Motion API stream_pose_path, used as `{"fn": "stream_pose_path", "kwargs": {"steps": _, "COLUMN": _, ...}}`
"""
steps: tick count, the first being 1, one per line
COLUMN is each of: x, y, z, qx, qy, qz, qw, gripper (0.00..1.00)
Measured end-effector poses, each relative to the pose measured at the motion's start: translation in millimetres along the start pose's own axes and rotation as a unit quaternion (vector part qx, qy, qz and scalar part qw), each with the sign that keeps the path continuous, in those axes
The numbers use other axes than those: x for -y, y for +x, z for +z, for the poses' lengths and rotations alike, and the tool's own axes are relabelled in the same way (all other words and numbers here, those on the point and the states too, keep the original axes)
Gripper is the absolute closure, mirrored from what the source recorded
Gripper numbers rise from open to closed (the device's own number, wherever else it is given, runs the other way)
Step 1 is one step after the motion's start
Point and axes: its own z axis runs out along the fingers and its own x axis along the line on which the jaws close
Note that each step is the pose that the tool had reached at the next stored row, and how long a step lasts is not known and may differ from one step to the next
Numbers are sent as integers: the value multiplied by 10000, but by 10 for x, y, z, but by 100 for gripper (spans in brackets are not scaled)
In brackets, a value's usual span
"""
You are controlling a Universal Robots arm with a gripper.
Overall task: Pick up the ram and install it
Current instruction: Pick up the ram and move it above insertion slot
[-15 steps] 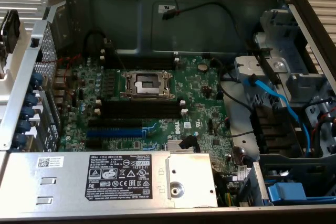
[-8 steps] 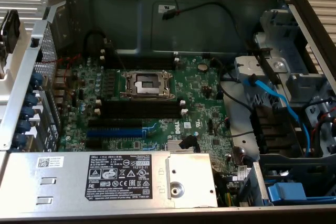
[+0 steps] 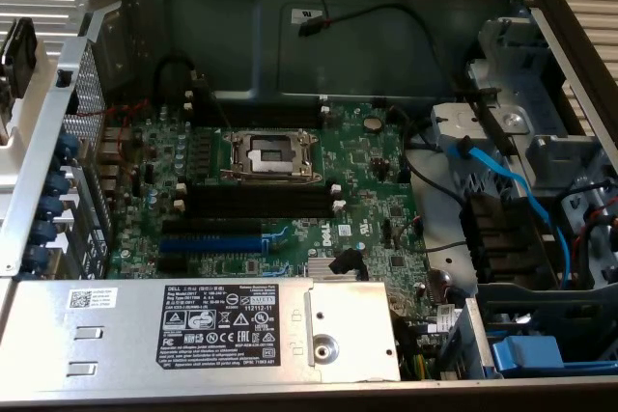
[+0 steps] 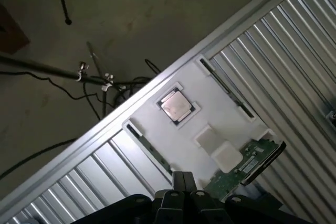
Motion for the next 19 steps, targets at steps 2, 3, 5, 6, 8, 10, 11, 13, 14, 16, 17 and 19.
{"fn": "stream_pose_path", "kwargs": {"steps": 2, "x": 0, "y": 0, "z": 0, "qx": -1, "qy": -5, "qz": -182, "qw": 9998, "gripper": 90}}
{"fn": "stream_pose_path", "kwargs": {"steps": 3, "x": 0, "y": 0, "z": 0, "qx": -2, "qy": -8, "qz": -276, "qw": 9996, "gripper": 90}}
{"fn": "stream_pose_path", "kwargs": {"steps": 5, "x": 0, "y": 0, "z": 0, "qx": -2, "qy": -14, "qz": -460, "qw": 9989, "gripper": 90}}
{"fn": "stream_pose_path", "kwargs": {"steps": 6, "x": 0, "y": 0, "z": 0, "qx": -3, "qy": -17, "qz": -550, "qw": 9985, "gripper": 90}}
{"fn": "stream_pose_path", "kwargs": {"steps": 8, "x": 0, "y": 0, "z": 0, "qx": -4, "qy": -22, "qz": -729, "qw": 9973, "gripper": 90}}
{"fn": "stream_pose_path", "kwargs": {"steps": 10, "x": 0, "y": 0, "z": 0, "qx": -5, "qy": -28, "qz": -909, "qw": 9959, "gripper": 90}}
{"fn": "stream_pose_path", "kwargs": {"steps": 11, "x": 0, "y": 0, "z": 0, "qx": -5, "qy": -31, "qz": -998, "qw": 9950, "gripper": 90}}
{"fn": "stream_pose_path", "kwargs": {"steps": 13, "x": 0, "y": 0, "z": 0, "qx": -6, "qy": -36, "qz": -1185, "qw": 9929, "gripper": 90}}
{"fn": "stream_pose_path", "kwargs": {"steps": 14, "x": 0, "y": 0, "z": 0, "qx": -6, "qy": -39, "qz": -1274, "qw": 9918, "gripper": 90}}
{"fn": "stream_pose_path", "kwargs": {"steps": 16, "x": 0, "y": 0, "z": 0, "qx": -7, "qy": -45, "qz": -1452, "qw": 9894, "gripper": 90}}
{"fn": "stream_pose_path", "kwargs": {"steps": 17, "x": 0, "y": 0, "z": 0, "qx": -8, "qy": -47, "qz": -1541, "qw": 9880, "gripper": 90}}
{"fn": "stream_pose_path", "kwargs": {"steps": 19, "x": 0, "y": 0, "z": 0, "qx": -9, "qy": -53, "qz": -1721, "qw": 9851, "gripper": 90}}
